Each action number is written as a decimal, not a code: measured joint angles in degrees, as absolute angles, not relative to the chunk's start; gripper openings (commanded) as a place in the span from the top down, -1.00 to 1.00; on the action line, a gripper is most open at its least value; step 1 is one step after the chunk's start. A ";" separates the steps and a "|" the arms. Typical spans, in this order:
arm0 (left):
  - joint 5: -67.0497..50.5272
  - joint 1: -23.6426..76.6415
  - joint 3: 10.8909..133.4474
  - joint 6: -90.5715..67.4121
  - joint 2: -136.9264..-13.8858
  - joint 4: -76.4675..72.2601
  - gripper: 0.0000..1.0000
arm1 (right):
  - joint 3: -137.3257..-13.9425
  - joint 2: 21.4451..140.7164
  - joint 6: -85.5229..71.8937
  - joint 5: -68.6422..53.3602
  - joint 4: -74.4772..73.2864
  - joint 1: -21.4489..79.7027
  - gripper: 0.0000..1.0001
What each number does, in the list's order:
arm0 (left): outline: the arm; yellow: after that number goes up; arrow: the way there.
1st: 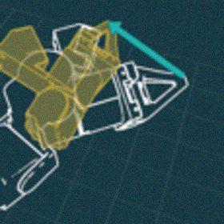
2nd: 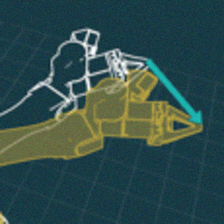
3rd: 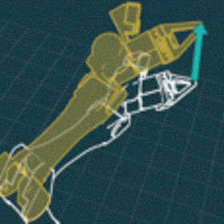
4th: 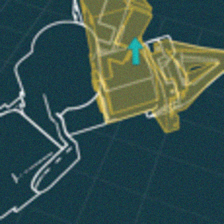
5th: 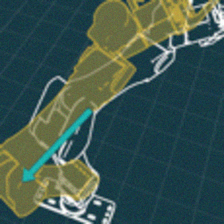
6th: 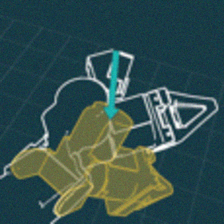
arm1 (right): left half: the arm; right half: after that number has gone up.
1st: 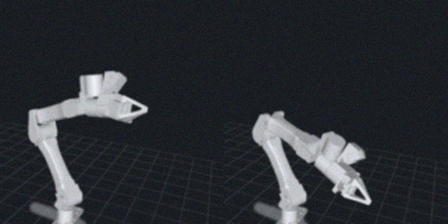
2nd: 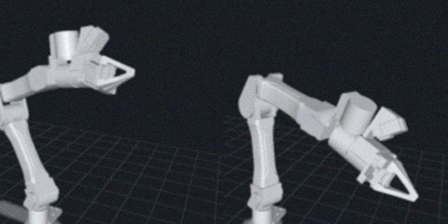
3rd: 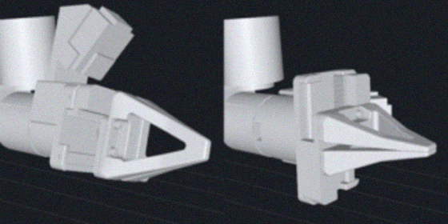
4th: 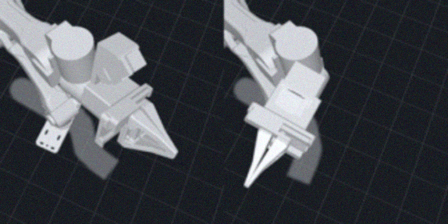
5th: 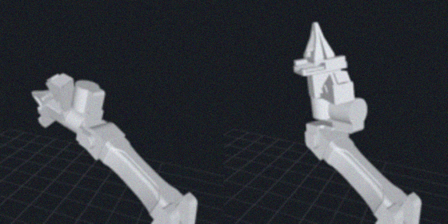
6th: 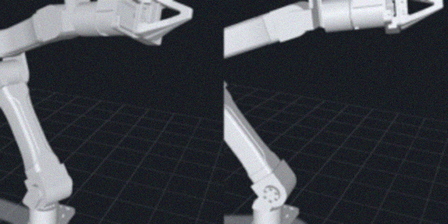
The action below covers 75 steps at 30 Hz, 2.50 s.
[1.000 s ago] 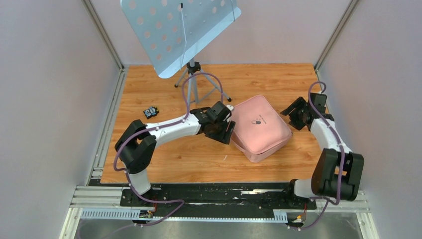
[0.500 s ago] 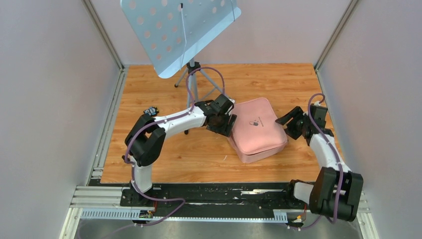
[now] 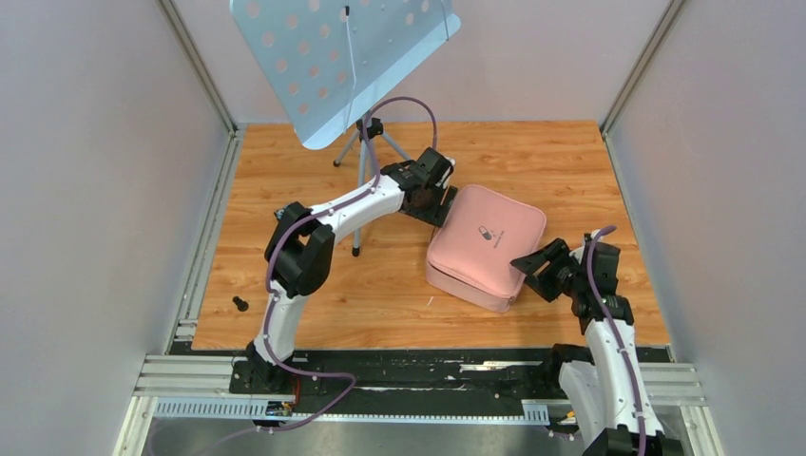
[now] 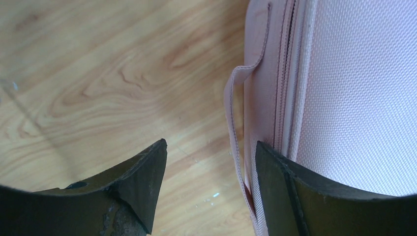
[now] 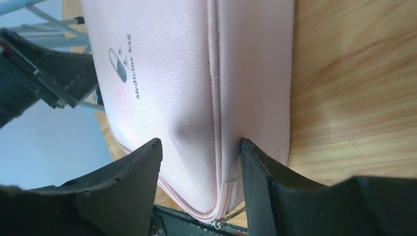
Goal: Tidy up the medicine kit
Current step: Adjust the medicine box at the center of the board, then zip the medicine box at the center of the board.
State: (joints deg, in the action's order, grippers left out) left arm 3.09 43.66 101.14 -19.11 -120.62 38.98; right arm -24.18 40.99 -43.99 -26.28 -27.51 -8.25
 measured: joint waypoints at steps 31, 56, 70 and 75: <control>2.44 51.57 85.03 -21.34 -100.60 41.58 -0.58 | -29.56 32.62 -41.82 -21.06 -35.27 12.05 -0.18; 4.91 47.00 75.99 -22.57 -94.35 39.66 -0.72 | -29.34 35.03 -47.35 -5.32 -35.29 32.93 -0.31; 0.40 44.16 74.50 -21.96 -97.69 34.89 -0.71 | -24.49 32.12 -48.23 -9.30 -31.88 32.93 -0.30; -0.91 44.01 74.50 -21.63 -99.13 33.58 -0.70 | -23.38 30.02 -48.45 -10.83 -32.69 32.97 -0.30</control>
State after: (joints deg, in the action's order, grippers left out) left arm -0.91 44.01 74.50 -21.63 -99.13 33.58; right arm -23.38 30.02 -48.45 -10.83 -32.69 32.97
